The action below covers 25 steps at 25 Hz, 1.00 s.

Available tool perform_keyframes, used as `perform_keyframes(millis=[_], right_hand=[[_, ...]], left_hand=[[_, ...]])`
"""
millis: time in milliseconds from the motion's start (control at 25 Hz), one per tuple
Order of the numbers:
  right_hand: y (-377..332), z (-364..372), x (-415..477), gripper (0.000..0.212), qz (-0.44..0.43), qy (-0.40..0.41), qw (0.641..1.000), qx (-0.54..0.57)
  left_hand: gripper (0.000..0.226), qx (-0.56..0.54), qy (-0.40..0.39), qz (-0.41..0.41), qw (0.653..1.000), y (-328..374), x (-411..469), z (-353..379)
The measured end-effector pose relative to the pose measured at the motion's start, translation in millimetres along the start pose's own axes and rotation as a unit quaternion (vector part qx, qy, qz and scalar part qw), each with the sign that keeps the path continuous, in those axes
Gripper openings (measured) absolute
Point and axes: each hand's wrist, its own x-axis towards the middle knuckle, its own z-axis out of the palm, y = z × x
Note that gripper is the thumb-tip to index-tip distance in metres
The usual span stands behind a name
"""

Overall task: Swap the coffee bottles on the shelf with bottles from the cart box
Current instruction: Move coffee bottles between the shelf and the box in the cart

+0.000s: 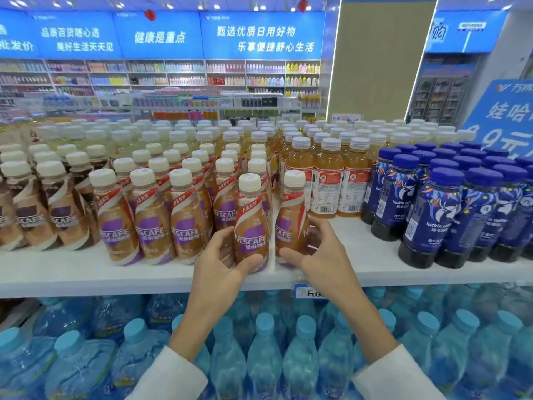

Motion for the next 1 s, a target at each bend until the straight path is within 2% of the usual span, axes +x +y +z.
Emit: perform_keyframes(millis=[120, 240, 320, 480, 600, 840, 920, 1000], right_hand=[[4, -6, -1, 0.063, -0.002, -0.084, 0.996, 0.034], [1, -1, -9, 0.072, -0.036, -0.018, 0.999, 0.016], [0, 2, -10, 0.069, -0.042, 0.021, 0.999, 0.013], [5, -1, -6, 0.065, -0.033, -0.032, 0.997, 0.056], [6, -1, -8, 0.069, -0.041, -0.015, 0.997, 0.062], [4, 1, -11, 0.060, -0.033, 0.009, 0.997, 0.064], [3, 2, -12, 0.059, -0.036, 0.008, 0.997, 0.063], [0, 8, -15, 0.060, -0.041, 0.004, 0.998, 0.052]], left_hand=[[0.064, -0.003, -0.008, 0.001, 1.000, -2, -1, 0], [0.066, -0.006, -0.008, 0.001, 1.000, -2, -2, 0], [0.069, -0.011, -0.007, 0.000, 1.000, 0, -3, 0], [0.068, -0.011, 0.011, 0.007, 1.000, 5, -6, 3], [0.066, -0.013, 0.020, 0.011, 1.000, 3, -6, 4], [0.066, -0.010, 0.031, 0.013, 0.999, 4, -10, 4], [0.063, 0.009, 0.059, 0.017, 0.998, 2, -14, 5], [0.067, 0.087, 0.120, 0.035, 0.988, -2, -19, 5]])
